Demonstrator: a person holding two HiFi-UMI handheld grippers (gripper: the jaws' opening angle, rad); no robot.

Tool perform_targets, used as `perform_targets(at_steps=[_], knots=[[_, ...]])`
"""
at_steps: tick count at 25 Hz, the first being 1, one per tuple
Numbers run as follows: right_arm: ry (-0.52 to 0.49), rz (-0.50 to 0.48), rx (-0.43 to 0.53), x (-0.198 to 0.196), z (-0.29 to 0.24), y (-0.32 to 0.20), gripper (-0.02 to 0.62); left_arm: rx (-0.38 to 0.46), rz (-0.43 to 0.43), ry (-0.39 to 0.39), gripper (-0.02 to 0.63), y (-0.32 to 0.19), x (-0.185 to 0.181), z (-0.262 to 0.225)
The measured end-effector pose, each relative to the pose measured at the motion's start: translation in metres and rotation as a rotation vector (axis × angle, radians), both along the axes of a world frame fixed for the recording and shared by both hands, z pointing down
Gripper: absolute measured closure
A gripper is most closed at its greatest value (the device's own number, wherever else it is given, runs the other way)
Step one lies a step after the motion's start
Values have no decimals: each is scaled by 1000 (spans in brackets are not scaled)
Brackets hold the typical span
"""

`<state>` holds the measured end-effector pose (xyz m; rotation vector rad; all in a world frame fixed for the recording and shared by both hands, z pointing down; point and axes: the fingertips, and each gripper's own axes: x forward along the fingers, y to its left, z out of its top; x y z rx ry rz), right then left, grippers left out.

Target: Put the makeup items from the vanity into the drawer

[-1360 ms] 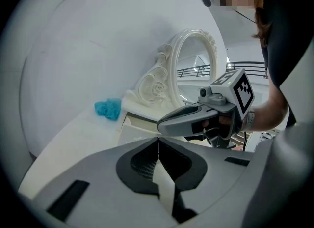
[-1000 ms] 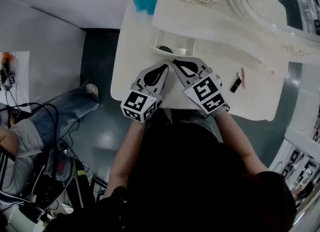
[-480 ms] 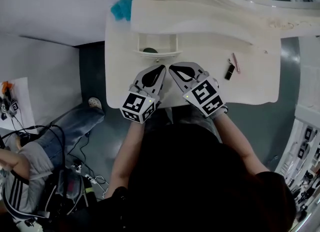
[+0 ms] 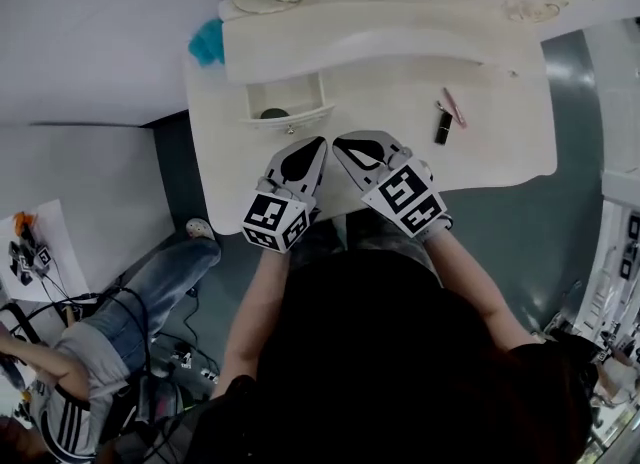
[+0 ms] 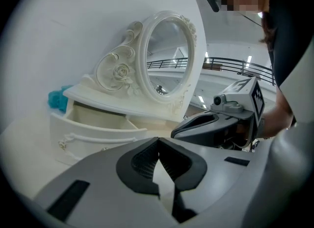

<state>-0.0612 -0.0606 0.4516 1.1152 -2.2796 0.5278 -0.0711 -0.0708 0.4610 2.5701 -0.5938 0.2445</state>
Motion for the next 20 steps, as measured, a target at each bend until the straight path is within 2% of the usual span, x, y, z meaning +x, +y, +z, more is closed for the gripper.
perform_targets(at_steps=[20], knots=[[-32,250,-13,80,12,44,574,-12,265,-17,595,43,91,9]])
